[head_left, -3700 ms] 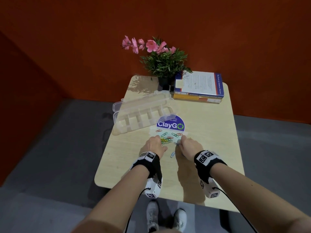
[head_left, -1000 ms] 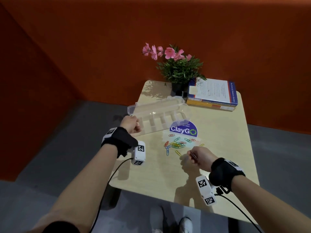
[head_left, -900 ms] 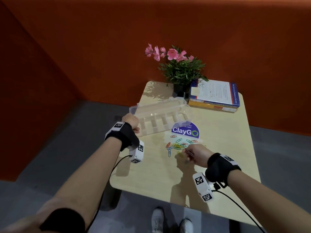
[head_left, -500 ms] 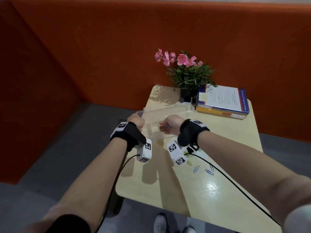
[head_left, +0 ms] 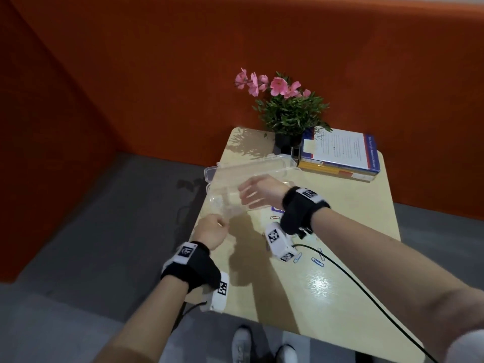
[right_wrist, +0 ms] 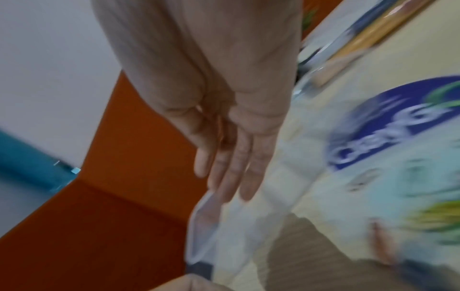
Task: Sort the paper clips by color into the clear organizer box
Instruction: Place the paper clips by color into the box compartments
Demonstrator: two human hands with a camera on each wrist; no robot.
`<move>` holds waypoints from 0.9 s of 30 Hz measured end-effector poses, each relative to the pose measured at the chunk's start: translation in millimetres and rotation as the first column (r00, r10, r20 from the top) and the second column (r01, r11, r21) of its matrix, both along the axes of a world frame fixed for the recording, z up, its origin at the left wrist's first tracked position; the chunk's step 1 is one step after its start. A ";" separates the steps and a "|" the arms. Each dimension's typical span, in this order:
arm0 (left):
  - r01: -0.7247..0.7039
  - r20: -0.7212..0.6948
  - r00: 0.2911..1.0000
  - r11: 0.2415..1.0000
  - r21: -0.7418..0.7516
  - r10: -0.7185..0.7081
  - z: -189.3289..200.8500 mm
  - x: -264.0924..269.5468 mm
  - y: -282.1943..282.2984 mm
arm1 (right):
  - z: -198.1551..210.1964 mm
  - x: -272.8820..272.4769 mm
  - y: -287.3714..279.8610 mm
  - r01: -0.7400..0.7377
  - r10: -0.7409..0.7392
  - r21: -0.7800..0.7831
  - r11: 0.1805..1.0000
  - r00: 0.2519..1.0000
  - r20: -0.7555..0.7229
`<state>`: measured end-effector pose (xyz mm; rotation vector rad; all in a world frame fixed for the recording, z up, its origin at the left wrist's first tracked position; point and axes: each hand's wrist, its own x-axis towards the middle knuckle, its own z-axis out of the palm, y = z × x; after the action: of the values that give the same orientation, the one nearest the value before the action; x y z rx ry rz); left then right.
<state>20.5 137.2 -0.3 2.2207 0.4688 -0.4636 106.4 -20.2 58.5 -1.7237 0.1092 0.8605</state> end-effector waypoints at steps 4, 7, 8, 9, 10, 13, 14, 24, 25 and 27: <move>0.185 -0.044 0.982 0.981 0.057 -0.183 -13.8 1.0 -50.6 | -24.7 -29.2 -62.5 -0.022 0.028 -0.219 0.975 0.999 0.021; 0.263 -0.057 0.965 0.955 0.139 -0.257 -25.3 7.2 -79.1 | -53.7 -50.0 -87.2 -0.059 0.165 -0.609 0.791 0.979 0.120; 0.290 -0.060 0.957 0.941 0.177 -0.284 -27.5 8.0 -85.8 | -62.8 -58.2 -90.2 -0.047 0.199 -0.667 0.744 0.968 0.153; 0.313 -0.055 0.950 0.924 0.218 -0.309 -31.0 9.3 -90.5 | -71.5 -65.2 -90.8 -0.024 0.218 -0.683 0.730 0.955 0.200; 0.332 -0.052 0.942 0.908 0.255 -0.331 -33.1 10.2 -94.1 | -78.3 -70.6 -89.5 0.006 0.223 -0.677 0.736 0.942 0.250; 0.353 -0.025 0.931 0.883 0.309 -0.363 -37.3 12.0 -97.6 | -85.0 -74.5 -77.0 0.028 0.270 -0.642 0.767 0.892 0.362; 0.350 -0.023 0.932 0.884 0.308 -0.361 -37.8 11.2 -97.6 | -84.3 -72.8 -72.2 0.011 0.297 -0.647 0.763 0.883 0.365; 0.301 0.040 0.945 0.914 0.271 -0.323 -46.5 -0.4 -89.3 | -91.1 -71.5 -81.4 0.041 0.246 -0.681 0.731 0.915 0.319; 0.306 0.057 0.941 0.913 0.271 -0.333 -46.7 0.3 -91.1 | -91.4 -73.4 -85.5 0.085 0.189 -0.655 0.751 0.923 0.336; 0.325 0.085 0.929 0.905 0.275 -0.360 -45.9 1.0 -96.2 | -91.2 -77.5 -93.6 0.173 0.059 -0.590 0.788 0.934 0.353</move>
<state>21.6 40.9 -46.2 2.5817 0.0623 -0.4512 29.0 -113.9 -32.7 -2.4564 0.2178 0.4650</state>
